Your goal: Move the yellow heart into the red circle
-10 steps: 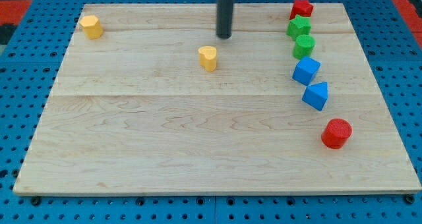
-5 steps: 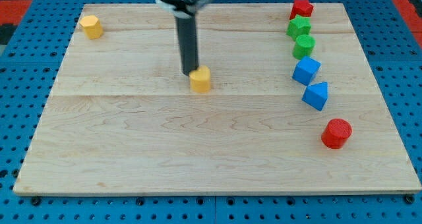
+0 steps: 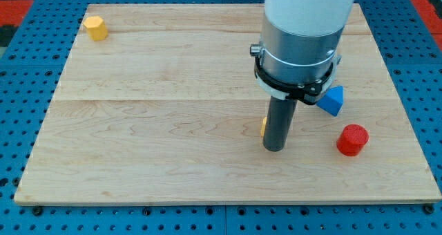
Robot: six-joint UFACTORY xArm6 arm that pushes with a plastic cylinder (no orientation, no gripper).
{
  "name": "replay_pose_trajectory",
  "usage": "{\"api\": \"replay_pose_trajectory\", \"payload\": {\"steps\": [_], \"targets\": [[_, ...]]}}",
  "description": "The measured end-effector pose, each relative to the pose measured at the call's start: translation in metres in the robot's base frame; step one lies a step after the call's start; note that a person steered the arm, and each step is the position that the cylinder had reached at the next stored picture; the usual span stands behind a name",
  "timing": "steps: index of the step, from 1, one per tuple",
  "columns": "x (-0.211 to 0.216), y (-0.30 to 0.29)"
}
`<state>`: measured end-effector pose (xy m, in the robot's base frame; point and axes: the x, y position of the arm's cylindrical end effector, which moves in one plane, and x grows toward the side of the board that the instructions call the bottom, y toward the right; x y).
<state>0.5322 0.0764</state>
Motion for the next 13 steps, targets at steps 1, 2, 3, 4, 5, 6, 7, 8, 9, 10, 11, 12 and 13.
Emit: {"api": "replay_pose_trajectory", "payload": {"steps": [1,2,3,4,5,6,7,8,9,10,11,12,13], "targets": [[-0.002,-0.037],[-0.015,-0.056],[-0.034,-0.027],[-0.034,0.005],[-0.034,0.026],[-0.037,-0.011],[-0.052,0.002],[-0.05,0.047],[-0.047,0.073],[-0.043,0.062],[-0.027,0.073],[-0.023,0.077],[-0.023,0.078]]}}
